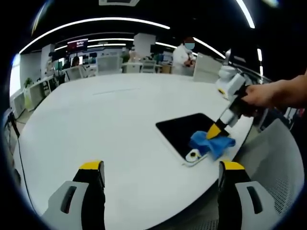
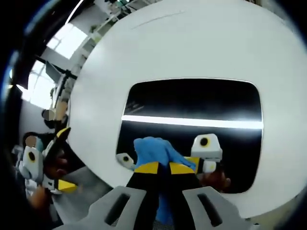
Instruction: Wipe the mirror surface with the cleaning cloth until all visible marks leave the cleaned area.
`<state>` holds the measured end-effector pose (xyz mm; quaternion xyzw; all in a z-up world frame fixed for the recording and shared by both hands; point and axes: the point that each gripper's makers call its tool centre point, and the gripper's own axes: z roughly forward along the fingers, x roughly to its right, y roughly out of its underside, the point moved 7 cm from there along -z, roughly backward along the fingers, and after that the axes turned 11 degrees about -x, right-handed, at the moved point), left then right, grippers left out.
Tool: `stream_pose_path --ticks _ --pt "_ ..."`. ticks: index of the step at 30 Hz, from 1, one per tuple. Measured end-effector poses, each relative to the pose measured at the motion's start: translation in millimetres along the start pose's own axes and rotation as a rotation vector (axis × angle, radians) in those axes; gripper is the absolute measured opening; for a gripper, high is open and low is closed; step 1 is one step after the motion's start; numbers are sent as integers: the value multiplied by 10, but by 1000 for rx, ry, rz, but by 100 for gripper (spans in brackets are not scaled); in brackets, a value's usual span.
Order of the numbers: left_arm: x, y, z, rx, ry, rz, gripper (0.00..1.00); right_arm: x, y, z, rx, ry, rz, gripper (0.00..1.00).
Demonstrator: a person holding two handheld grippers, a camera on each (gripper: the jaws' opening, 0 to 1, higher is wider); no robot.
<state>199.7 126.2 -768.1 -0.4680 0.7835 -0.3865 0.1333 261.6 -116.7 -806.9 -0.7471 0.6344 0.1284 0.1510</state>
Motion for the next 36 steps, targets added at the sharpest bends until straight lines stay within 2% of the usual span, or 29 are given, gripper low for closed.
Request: stream_pose_path --ticks 8,20,36 --pt "1 3 3 -2 -1 2 99 32 -218 16 11 15 -10 1" --pt "-3 4 10 -6 -5 7 99 78 -669 26 44 61 -35 1" --pt "-38 14 41 -2 -11 12 99 79 -1011 23 71 88 -56 1"
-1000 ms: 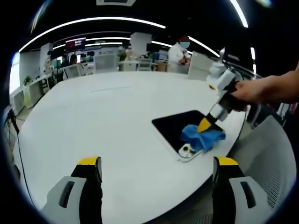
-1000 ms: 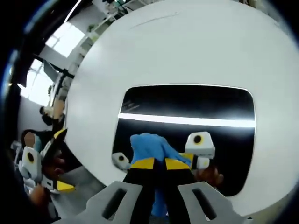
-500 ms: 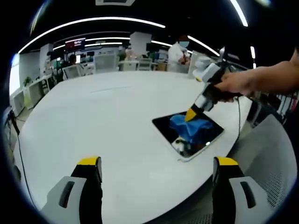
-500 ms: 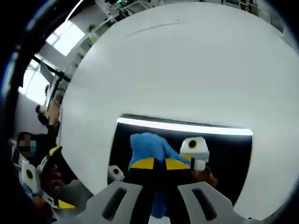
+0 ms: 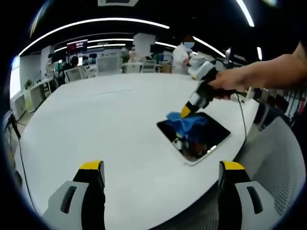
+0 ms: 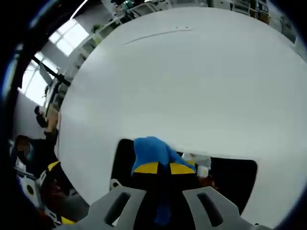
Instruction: Wipe the mirror surface with the cleaning cloth until all visible marks leave the cleaned area.
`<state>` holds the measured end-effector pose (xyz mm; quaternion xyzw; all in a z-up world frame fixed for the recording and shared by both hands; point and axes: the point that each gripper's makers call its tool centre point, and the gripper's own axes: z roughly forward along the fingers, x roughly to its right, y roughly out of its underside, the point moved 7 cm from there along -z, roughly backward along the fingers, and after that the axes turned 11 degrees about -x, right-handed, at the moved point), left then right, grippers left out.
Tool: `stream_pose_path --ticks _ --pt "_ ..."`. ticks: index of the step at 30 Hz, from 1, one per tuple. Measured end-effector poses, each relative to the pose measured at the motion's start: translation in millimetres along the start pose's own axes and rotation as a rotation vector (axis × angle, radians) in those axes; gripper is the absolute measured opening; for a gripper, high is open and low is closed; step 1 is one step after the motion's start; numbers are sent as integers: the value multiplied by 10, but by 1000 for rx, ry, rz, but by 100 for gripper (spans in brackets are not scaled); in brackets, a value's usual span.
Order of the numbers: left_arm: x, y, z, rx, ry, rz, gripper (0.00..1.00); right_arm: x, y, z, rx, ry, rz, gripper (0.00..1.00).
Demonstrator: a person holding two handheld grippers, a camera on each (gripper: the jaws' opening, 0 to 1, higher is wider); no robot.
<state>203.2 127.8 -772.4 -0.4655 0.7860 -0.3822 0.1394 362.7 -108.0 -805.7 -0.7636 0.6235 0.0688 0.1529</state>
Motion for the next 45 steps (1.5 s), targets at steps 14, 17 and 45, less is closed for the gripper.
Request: stream_pose_path --ticks 14,17,45 --pt "-1 4 2 -1 -6 4 99 51 -136 50 26 -17 31 1" --pt "-9 14 9 -6 -8 5 99 78 -156 68 22 -27 30 1" --pt "5 19 -25 -17 -15 2 98 296 -39 -54 36 -18 -7 1"
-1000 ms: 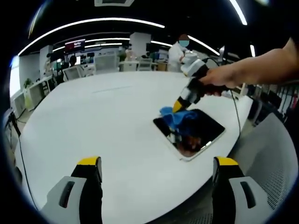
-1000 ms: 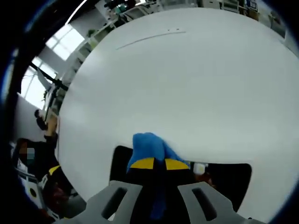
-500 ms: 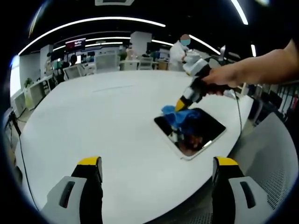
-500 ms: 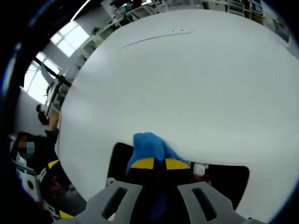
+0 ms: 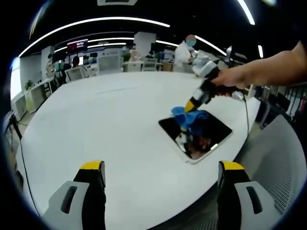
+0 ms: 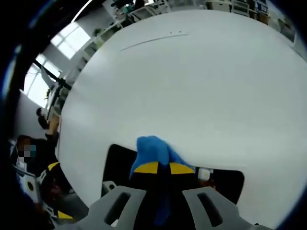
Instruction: Wipe the mirror surface with the cleaning cloth until all visible marks leave the cleaned area.
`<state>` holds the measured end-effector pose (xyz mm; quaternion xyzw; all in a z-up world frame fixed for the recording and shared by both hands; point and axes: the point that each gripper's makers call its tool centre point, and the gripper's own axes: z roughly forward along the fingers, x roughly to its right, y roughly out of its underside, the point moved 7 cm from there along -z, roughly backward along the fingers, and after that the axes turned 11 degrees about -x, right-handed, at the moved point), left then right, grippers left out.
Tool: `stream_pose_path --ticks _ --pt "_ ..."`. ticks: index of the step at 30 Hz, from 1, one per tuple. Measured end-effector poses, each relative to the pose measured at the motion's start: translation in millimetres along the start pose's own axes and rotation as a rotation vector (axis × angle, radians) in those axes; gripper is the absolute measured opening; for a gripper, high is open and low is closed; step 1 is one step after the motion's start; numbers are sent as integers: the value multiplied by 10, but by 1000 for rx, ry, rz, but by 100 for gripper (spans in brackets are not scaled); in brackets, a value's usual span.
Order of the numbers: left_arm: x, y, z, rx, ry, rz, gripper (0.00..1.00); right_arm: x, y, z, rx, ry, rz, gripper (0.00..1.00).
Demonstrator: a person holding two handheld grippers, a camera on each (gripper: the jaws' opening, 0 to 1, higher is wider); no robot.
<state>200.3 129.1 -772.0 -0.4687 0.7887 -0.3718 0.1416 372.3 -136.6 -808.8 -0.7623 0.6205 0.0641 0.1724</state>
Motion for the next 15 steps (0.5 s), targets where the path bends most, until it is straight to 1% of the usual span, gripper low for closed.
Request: stream_pose_path --ticks 15 --pt "-19 20 22 -14 1 3 97 190 63 -99 -1 25 10 1"
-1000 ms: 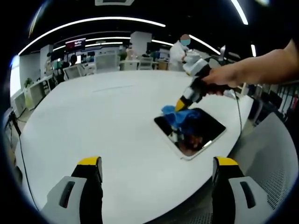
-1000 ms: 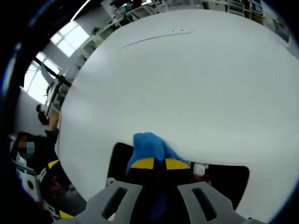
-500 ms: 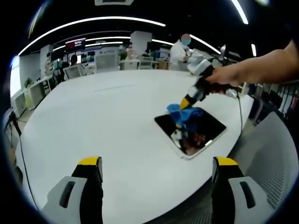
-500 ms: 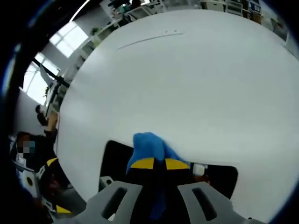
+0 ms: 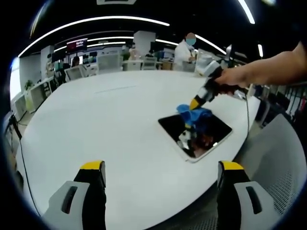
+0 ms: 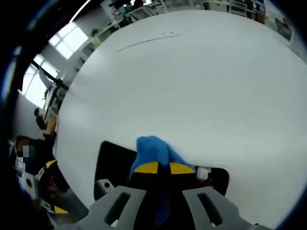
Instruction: Wipe the mirror surface with the cleaning cloth until all visible marks leave the cleaned area.
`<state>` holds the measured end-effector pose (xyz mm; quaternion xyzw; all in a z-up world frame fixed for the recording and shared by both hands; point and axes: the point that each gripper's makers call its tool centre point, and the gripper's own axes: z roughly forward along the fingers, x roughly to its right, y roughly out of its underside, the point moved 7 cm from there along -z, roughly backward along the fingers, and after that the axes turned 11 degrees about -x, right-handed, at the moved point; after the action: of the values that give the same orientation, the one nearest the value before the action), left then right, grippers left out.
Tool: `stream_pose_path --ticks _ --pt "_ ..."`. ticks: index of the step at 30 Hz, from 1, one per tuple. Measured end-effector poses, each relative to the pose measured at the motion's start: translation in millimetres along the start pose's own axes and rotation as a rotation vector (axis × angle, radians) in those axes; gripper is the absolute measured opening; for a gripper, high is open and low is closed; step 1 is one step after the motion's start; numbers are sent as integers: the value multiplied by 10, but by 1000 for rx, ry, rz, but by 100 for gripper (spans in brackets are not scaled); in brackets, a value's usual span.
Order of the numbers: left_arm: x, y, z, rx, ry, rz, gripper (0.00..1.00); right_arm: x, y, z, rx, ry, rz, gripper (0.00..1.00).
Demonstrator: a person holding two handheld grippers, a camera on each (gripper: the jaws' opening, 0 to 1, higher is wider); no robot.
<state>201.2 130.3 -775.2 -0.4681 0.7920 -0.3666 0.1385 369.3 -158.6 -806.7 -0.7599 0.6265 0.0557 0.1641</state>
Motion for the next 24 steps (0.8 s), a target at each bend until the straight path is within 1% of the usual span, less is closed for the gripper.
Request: stream_pose_path --ticks 5,9,12,17,24 --pt "4 -1 -3 -1 1 1 97 50 -20 4 -5 13 36 1" --pt "3 -4 -8 0 -1 2 97 39 -16 8 -1 19 37 1" --pt "3 -3 -6 -2 -1 2 97 7 -3 10 4 41 20 1" --pt "1 -4 -7 0 -2 2 97 -22 80 -18 -4 47 19 1" --pt "9 -9 -16 -4 -6 5 96 -26 171 -12 3 24 49 1"
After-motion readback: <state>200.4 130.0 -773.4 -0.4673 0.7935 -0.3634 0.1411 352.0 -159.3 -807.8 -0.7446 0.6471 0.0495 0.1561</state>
